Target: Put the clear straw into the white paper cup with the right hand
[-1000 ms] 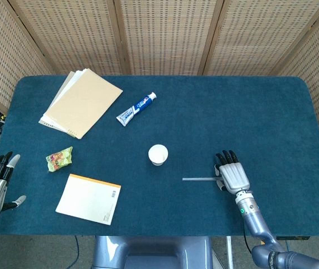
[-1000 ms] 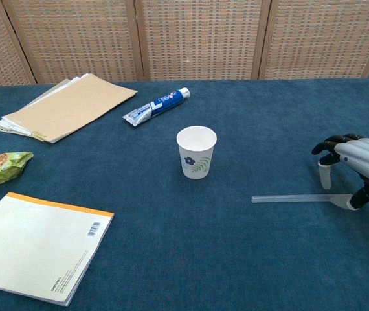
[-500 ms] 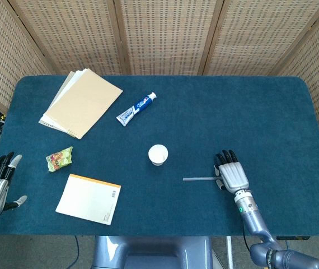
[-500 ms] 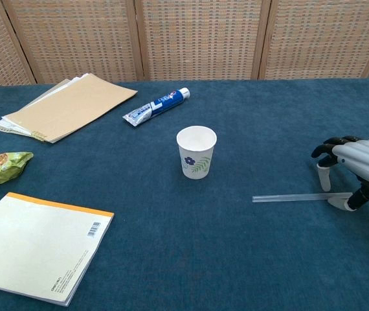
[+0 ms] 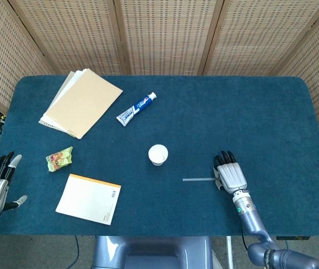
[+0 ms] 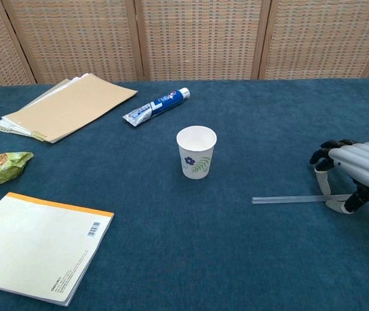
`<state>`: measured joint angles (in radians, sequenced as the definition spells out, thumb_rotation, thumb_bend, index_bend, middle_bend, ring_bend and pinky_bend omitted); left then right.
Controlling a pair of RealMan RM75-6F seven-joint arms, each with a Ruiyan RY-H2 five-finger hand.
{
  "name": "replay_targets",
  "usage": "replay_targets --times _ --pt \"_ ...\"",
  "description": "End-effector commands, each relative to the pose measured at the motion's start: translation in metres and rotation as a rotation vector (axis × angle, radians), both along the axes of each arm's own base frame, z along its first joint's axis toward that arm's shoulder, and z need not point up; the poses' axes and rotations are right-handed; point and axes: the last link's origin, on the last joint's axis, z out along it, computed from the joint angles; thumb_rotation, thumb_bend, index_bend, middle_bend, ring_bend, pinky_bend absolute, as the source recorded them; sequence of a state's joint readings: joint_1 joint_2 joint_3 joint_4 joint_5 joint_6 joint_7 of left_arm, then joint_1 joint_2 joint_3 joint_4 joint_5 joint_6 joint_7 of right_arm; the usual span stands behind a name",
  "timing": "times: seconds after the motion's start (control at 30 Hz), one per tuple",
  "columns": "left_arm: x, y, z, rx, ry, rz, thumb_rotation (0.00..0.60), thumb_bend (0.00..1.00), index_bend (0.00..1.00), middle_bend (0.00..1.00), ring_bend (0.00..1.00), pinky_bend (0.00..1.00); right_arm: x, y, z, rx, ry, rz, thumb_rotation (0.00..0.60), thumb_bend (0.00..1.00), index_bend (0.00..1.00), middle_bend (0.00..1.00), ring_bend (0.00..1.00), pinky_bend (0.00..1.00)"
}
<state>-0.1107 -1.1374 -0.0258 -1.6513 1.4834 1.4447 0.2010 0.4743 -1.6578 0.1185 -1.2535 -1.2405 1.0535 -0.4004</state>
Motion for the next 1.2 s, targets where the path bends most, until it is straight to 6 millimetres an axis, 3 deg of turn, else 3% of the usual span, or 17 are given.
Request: replay_targets --times 0.03,0.3,0.77,1.2 --pt "0.0 0.0 0.0 0.0 0.0 -0.001 0.6 0.09 0.0 0.0 0.0 0.0 0.0 0.0 0.0 0.003 0.001 0.0 0.6 0.51 0.62 0.28 0.03 0.11" --pt "0.0 0.0 0.0 0.0 -0.001 -0.001 0.6 0.09 0.0 0.0 0.0 0.0 0.003 0.0 0.001 0.0 -0.007 0.004 0.6 0.51 0.63 0.29 0.04 0.11" --pt "0.0 0.0 0.0 -0.002 -0.001 0.0 0.6 0.09 0.0 0.0 0.0 0.0 0.014 -0.002 0.024 -0.04 -0.038 0.024 0.6 0.51 0.62 0.29 0.04 0.11" --pt "-0.001 0.001 0.001 0.002 -0.013 0.008 0.6 0.09 0.0 0.0 0.0 0.0 0.055 -0.015 0.075 -0.097 -0.408 -0.024 0.6 0.51 0.62 0.29 0.04 0.11"
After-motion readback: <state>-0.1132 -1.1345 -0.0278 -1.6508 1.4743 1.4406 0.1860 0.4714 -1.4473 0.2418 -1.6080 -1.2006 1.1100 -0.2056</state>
